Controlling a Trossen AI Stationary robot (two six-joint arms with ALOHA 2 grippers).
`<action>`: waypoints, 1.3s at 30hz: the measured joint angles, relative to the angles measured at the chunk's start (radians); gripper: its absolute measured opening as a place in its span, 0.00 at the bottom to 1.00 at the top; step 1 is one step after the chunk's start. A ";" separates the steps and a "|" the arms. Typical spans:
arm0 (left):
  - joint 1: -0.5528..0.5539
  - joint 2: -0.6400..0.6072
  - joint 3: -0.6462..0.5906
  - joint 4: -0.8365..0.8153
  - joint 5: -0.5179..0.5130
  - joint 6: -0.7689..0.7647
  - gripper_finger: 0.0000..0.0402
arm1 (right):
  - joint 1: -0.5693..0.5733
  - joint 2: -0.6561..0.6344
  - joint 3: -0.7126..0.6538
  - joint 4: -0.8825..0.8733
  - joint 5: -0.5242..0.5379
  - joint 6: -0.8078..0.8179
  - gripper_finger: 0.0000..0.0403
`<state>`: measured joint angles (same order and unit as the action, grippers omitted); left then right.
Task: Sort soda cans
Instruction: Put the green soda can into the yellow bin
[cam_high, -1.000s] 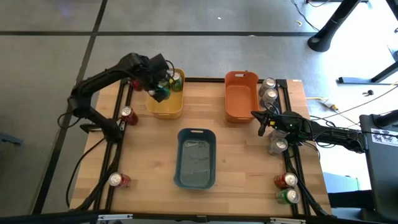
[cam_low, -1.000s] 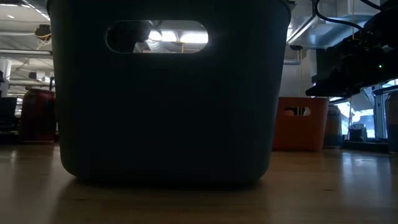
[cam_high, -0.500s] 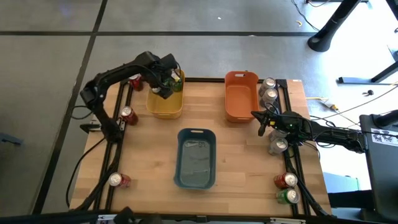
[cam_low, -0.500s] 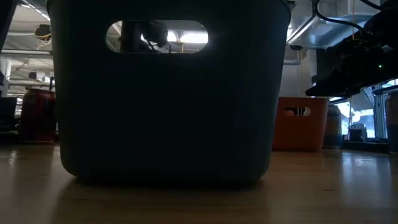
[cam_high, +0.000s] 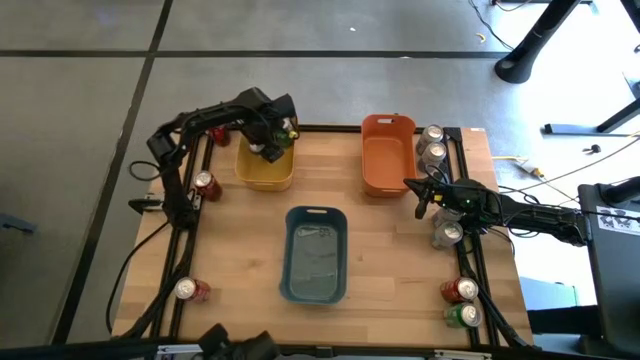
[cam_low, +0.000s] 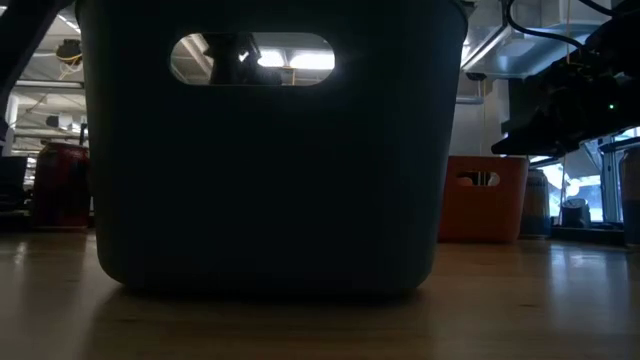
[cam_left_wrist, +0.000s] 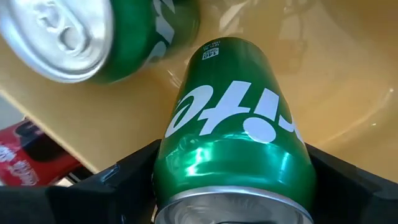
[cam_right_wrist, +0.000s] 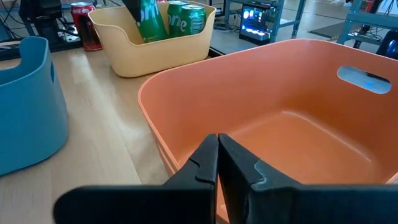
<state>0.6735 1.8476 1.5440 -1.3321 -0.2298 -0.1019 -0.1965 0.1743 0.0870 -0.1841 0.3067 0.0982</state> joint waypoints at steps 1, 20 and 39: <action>0.001 0.009 0.000 0.003 0.000 0.001 0.74 | 0.000 0.000 0.000 0.000 0.000 0.000 0.03; 0.049 0.075 0.000 0.009 -0.015 -0.002 0.86 | 0.000 0.000 0.000 -0.001 0.000 0.000 0.03; 0.011 -0.106 0.092 -0.016 -0.058 0.031 0.87 | 0.000 0.000 -0.001 0.013 -0.002 0.001 0.03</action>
<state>0.6848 1.7414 1.6360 -1.3485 -0.2882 -0.0705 -0.1965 0.1744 0.0859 -0.1707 0.3050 0.0990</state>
